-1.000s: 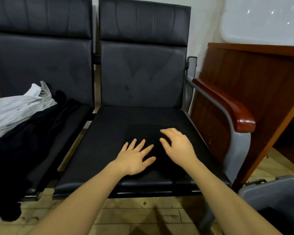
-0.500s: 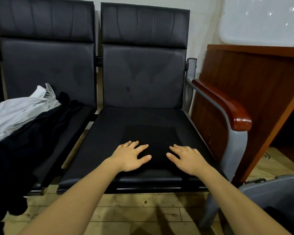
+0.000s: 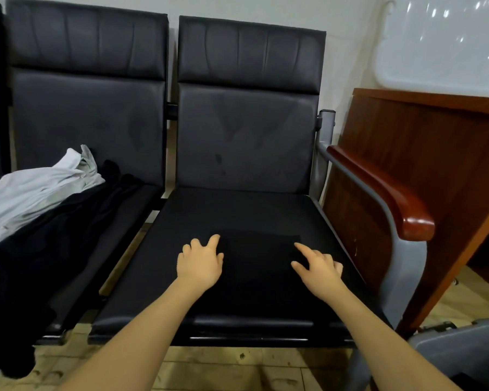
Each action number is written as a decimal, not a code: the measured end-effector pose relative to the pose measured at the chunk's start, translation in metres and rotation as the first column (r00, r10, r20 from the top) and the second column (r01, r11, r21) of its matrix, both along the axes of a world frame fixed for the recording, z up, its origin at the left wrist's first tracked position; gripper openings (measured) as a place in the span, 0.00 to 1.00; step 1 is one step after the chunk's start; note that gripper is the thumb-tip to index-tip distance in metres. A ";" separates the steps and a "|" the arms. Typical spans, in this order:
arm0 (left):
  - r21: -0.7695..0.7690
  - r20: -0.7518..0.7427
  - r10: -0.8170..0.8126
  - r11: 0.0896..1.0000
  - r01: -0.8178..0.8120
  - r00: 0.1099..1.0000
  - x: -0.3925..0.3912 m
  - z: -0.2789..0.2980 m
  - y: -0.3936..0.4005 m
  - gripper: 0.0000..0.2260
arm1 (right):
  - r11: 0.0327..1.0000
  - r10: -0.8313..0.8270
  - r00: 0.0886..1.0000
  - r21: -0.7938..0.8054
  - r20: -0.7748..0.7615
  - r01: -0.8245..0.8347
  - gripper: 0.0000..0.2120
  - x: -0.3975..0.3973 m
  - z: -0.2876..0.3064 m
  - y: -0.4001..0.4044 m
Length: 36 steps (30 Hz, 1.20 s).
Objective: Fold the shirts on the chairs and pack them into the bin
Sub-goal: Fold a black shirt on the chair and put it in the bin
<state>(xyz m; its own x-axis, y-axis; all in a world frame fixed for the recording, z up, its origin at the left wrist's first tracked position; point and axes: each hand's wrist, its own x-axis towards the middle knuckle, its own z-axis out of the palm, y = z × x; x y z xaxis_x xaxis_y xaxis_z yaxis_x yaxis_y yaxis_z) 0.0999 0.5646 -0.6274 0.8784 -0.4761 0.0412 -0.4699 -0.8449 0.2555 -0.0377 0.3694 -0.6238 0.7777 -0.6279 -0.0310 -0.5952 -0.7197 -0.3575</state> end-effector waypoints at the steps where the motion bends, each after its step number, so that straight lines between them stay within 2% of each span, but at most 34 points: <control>1: -0.030 -0.001 -0.016 0.999 0.016 1.000 0.001 -0.002 -0.002 0.22 | 1.000 0.006 1.000 0.000 0.005 -0.006 0.25 0.004 0.000 0.001; 7: -0.319 -0.111 -0.106 0.946 0.065 0.988 0.004 -0.003 -0.003 0.19 | 0.991 -0.041 0.999 0.125 -0.015 0.043 0.23 0.023 0.006 0.004; 14: -0.534 -0.031 -0.162 0.837 0.121 0.986 -0.005 0.014 0.006 0.16 | 0.996 -0.020 0.982 0.086 0.186 0.004 0.16 0.008 0.011 0.022; 19: -0.599 0.058 -0.205 0.776 0.199 0.977 -0.023 0.035 0.012 0.15 | 0.997 0.065 0.897 0.002 0.438 -0.073 0.15 -0.013 0.033 0.034; 25: -0.614 0.205 -0.292 0.705 0.355 0.934 -0.041 0.077 0.002 0.14 | 0.982 0.149 0.825 -0.181 0.545 -0.058 0.16 -0.051 0.071 0.044; 32: -0.606 0.282 -0.479 0.583 0.541 0.831 -0.091 0.103 -0.065 0.14 | 0.951 0.079 0.778 -0.280 0.623 0.128 0.15 -0.123 0.093 0.003; 36: -0.596 0.320 -0.600 0.474 0.648 0.733 -0.137 0.101 -0.122 0.14 | 0.925 0.016 0.736 -0.289 0.677 0.246 0.14 -0.179 0.089 -0.035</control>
<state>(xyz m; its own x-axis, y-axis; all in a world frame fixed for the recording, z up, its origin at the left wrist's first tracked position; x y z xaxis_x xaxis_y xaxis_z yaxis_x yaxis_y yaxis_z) -0.0374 0.4422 -0.5261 0.3440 -0.7263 0.5951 -0.8396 0.0459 0.5413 -0.2167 0.3345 -0.5349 0.4371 -0.5802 0.6873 -0.3897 -0.8108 -0.4367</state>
